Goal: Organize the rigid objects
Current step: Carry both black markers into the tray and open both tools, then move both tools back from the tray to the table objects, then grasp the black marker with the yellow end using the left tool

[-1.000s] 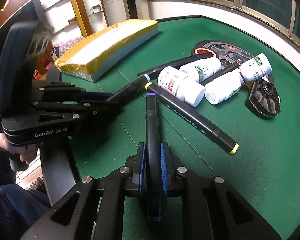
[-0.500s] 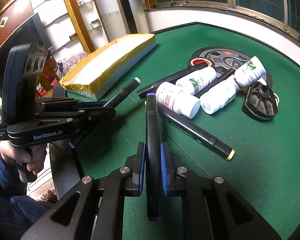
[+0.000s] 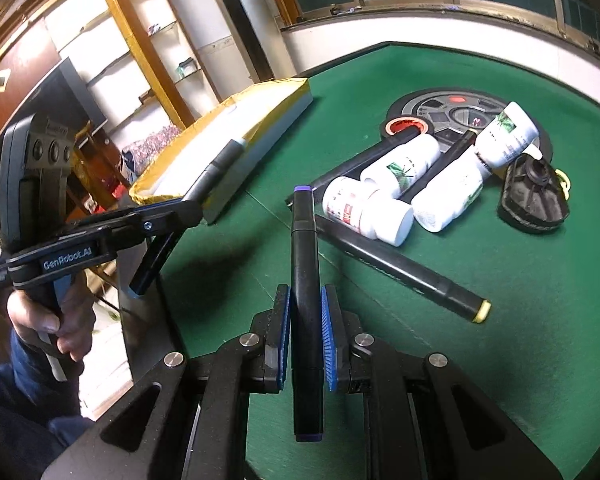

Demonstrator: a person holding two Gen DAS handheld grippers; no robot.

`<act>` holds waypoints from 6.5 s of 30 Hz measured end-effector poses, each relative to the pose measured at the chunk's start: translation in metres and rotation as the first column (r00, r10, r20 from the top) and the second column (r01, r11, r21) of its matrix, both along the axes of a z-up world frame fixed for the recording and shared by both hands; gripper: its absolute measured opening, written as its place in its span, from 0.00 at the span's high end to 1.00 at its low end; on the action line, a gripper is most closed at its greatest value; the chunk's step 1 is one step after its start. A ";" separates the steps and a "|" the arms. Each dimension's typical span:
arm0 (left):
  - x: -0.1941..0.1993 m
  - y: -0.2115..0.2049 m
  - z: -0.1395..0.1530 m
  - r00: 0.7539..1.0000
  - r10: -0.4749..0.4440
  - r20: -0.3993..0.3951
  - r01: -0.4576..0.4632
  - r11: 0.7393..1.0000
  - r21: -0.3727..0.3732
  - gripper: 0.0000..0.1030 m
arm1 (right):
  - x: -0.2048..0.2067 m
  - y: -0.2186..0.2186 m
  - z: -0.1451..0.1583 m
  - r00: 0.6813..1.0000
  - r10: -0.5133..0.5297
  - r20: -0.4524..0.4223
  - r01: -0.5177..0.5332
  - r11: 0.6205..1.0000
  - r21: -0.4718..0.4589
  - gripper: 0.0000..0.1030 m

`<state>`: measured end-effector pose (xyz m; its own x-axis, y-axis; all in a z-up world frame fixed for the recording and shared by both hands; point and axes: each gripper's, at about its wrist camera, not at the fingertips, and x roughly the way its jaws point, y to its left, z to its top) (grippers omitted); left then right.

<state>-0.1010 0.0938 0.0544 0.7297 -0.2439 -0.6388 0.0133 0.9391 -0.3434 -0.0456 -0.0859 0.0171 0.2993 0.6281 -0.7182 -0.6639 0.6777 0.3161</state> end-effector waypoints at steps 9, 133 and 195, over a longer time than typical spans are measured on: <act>-0.010 0.045 0.013 0.995 0.093 0.040 -0.092 0.995 -0.028 0.86 | 0.005 0.040 0.022 0.999 0.004 -0.041 -0.003 0.999 0.044 0.87; 0.023 -0.056 -0.020 0.974 -0.156 -0.166 0.145 0.987 -0.074 0.82 | 0.074 -0.055 -0.031 0.962 -0.173 -0.214 0.197 0.976 0.098 0.74; -0.001 -0.058 -0.035 0.961 -0.128 -0.245 0.177 0.966 0.189 0.67 | 0.083 0.017 -0.019 0.997 0.013 -0.079 -0.010 0.999 0.041 0.71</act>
